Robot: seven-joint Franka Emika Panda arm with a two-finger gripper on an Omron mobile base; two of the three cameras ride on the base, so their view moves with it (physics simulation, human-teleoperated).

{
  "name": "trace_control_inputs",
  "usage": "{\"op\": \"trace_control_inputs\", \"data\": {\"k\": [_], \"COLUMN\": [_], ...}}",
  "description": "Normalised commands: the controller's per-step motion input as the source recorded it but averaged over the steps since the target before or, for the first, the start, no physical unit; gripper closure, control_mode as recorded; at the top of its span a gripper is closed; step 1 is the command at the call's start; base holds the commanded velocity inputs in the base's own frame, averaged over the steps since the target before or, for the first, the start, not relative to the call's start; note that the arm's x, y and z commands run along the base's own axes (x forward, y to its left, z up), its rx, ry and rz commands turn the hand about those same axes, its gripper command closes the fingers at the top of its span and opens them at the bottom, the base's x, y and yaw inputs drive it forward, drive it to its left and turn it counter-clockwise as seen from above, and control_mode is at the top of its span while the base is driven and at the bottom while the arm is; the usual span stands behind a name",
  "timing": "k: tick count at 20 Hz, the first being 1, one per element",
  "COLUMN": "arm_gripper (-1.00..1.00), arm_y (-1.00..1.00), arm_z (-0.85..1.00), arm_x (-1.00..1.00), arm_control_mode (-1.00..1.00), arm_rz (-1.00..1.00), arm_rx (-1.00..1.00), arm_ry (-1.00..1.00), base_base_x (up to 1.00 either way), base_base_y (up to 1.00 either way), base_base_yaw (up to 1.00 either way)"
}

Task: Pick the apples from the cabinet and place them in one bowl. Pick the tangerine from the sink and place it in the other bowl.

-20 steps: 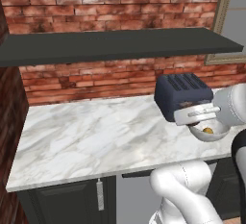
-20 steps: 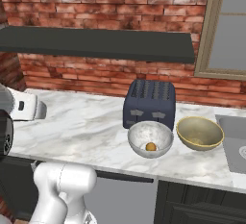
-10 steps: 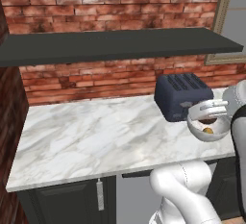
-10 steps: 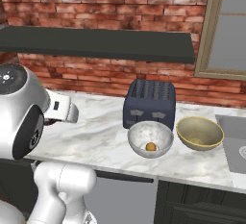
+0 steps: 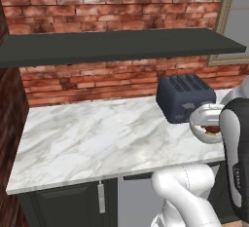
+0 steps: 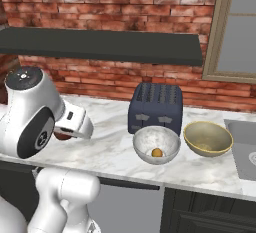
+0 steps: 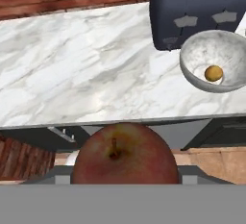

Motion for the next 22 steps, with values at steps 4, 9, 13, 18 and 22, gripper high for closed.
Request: {"op": "trace_control_inputs", "data": {"k": [4, 9, 13, 18, 22], "arm_gripper": [1.0, 1.0, 1.0, 1.0, 1.0], "arm_y": [-0.19, -0.4, -0.62, -0.65, -0.44], "arm_z": [-0.35, -0.1, -0.01, -0.1, -0.24], "arm_x": [0.36, 0.51, 0.33, 0.01, 0.08], "arm_control_mode": [-1.0, -1.0, -1.0, -1.0, -1.0], "arm_rz": [-0.04, -0.03, -0.01, 0.0, 0.0], "arm_rx": [-0.03, -0.12, -0.05, 0.0, 0.0], "arm_ry": [0.02, 0.11, 0.06, 0.0, 0.0], "base_base_x": [0.0, 0.0, 0.0, 0.0, 0.0], "base_base_y": [0.0, 0.0, 0.0, 0.0, 0.0], "base_base_yaw": [0.0, 0.0, 0.0, 0.0, 0.0]}}
